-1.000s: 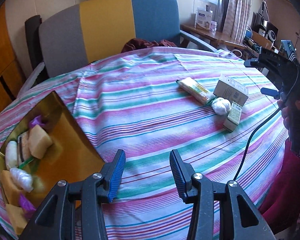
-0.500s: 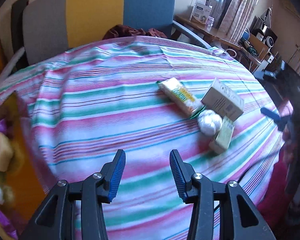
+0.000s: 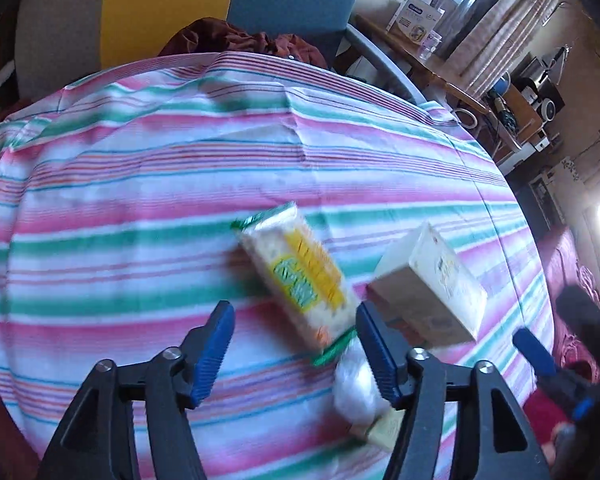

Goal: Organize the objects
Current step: 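Grasp the WEIDAN cracker packet with the left gripper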

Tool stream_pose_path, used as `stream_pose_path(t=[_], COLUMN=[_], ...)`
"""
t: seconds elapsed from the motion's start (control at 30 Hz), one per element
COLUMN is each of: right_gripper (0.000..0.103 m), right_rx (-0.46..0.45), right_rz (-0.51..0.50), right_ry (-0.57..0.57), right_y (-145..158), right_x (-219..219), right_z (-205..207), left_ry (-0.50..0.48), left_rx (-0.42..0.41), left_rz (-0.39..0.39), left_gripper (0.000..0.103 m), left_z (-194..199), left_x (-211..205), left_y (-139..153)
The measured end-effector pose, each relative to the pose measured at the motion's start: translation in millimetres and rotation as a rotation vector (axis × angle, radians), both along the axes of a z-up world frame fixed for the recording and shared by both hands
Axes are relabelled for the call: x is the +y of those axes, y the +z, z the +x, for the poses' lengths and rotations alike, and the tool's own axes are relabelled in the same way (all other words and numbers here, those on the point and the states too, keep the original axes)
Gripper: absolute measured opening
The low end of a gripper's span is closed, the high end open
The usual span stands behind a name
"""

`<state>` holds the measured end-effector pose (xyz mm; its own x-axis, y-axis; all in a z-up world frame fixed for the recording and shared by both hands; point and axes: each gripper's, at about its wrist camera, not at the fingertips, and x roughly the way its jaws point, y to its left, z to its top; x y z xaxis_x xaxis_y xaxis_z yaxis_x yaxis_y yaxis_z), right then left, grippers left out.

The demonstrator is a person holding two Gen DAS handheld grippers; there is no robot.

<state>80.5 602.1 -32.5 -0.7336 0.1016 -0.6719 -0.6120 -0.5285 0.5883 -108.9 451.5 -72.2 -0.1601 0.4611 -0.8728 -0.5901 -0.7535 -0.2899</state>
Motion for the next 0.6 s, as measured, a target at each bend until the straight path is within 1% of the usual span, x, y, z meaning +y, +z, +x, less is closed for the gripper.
stream_pose_path(t=[0.07,0.27,0.33,0.4,0.43,0.47,0.5,0.57,0.6], right_gripper=[0.103,0.103,0.103,0.103,0.103,0.103,0.103,0.103,0.103], right_rx=[0.006,0.017,0.014,0.014,0.013,0.010,0.007,0.002,-0.002], right_rz=[-0.001,-0.012,-0.007,-0.004,0.000,0.006,0.013,0.022,0.025], right_ry=[0.005,0.009,0.015,0.034,0.042,0.051,0.061,0.073,0.080], right_y=[1,1,1,2,2,3,3,4,3], right_x=[0,1,2,0,-1,-3,-4,-5,-6], right_z=[1,0,-1,-3,-5,-6,-8,-10,-11], left_ry=[0.011,0.044,0.036,0.015,0.004,-0.011,-0.033,-0.045,-0.049], left_rx=[-0.003,0.002,0.017,0.058,0.068,0.080,0.080,0.071,0.061], left_rz=[-0.010,-0.071,-0.100,-0.101,-0.103,-0.104,-0.111,-0.109,-0.106], left_gripper=[0.071,0.071,0.071,0.069,0.066,0.059,0.054,0.042,0.040], left_z=[-7,-21,-23,-20,-19,-18,-17,-18,-18], left_x=[12,38,44,44,43,39,34,22,14], left_y=[-4,-22,-30,-30,-30,-29,-28,-26,-25])
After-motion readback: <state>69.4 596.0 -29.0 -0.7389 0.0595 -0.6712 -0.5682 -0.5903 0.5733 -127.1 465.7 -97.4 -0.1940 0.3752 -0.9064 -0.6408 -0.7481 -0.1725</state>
